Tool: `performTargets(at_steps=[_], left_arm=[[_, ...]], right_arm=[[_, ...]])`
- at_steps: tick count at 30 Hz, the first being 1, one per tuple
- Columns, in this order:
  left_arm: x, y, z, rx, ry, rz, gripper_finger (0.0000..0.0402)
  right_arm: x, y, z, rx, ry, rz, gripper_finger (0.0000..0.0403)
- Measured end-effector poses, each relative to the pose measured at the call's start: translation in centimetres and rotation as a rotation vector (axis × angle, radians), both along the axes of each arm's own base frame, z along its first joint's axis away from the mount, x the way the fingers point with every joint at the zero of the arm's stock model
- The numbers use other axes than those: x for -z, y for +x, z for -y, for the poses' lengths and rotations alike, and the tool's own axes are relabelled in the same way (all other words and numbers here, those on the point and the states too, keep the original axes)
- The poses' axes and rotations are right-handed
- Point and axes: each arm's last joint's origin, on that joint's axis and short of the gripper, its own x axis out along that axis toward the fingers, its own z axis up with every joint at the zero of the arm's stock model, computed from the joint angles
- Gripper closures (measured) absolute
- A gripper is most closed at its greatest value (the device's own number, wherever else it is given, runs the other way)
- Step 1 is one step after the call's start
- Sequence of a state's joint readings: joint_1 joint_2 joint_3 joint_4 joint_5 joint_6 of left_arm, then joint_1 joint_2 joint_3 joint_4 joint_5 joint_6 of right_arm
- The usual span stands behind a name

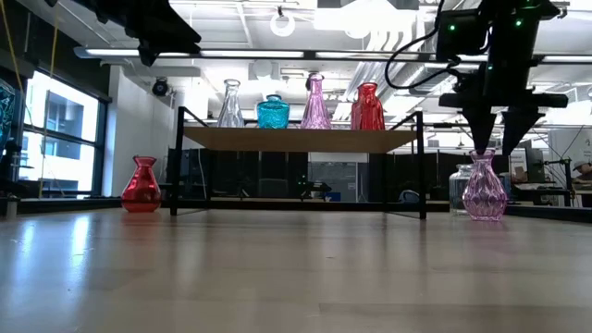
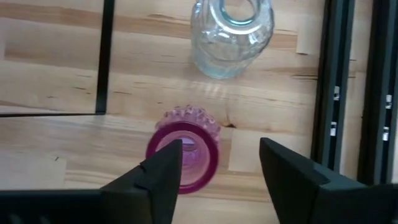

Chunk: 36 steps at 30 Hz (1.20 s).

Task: Sort vases onto shelf
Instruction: Put the top purple flower vase on the shelf aligned with the other purple flower vase

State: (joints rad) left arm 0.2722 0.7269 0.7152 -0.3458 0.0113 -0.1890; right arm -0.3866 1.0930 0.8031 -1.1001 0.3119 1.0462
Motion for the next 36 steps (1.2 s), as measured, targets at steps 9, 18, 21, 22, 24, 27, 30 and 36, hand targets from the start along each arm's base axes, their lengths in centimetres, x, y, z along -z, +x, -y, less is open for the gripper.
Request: performTargets(at_steps=[9,18,21,22,24,27,30,36], left_arm=[[-0.01,0.00,0.00,0.000,0.000,0.000,0.0296],[-0.01,0.00,0.00,0.000,0.000,0.000,0.0296],[-0.01,0.00,0.00,0.000,0.000,0.000,0.0296],[-0.01,0.00,0.00,0.000,0.000,0.000,0.0296],[-0.01,-0.01,0.00,0.000,0.000,0.001,0.0296],[-0.01,0.00,0.00,0.000,0.000,0.000,0.0296],[-0.01,0.00,0.00,0.000,0.000,0.000,0.0296],[-0.01,0.00,0.00,0.000,0.000,0.000,0.0296]], right_arm=[[0.43,0.45,0.13,0.000,0.024,-0.009,0.0266],[0.43,0.40,0.10,0.006,0.029,-0.010,0.0335],[0.44,0.38,0.09,0.004,0.029,-0.014,0.0363],[0.42,0.37,0.09,0.002,0.028,-0.013,0.0372],[0.40,0.38,0.09,-0.002,0.027,-0.014,0.0390],[0.39,0.36,0.09,-0.012,0.027,-0.019,0.0397],[0.40,0.29,0.04,-0.020,0.035,-0.027,0.0396],[-0.04,-0.16,-0.30,-0.043,0.074,0.007,0.0400]])
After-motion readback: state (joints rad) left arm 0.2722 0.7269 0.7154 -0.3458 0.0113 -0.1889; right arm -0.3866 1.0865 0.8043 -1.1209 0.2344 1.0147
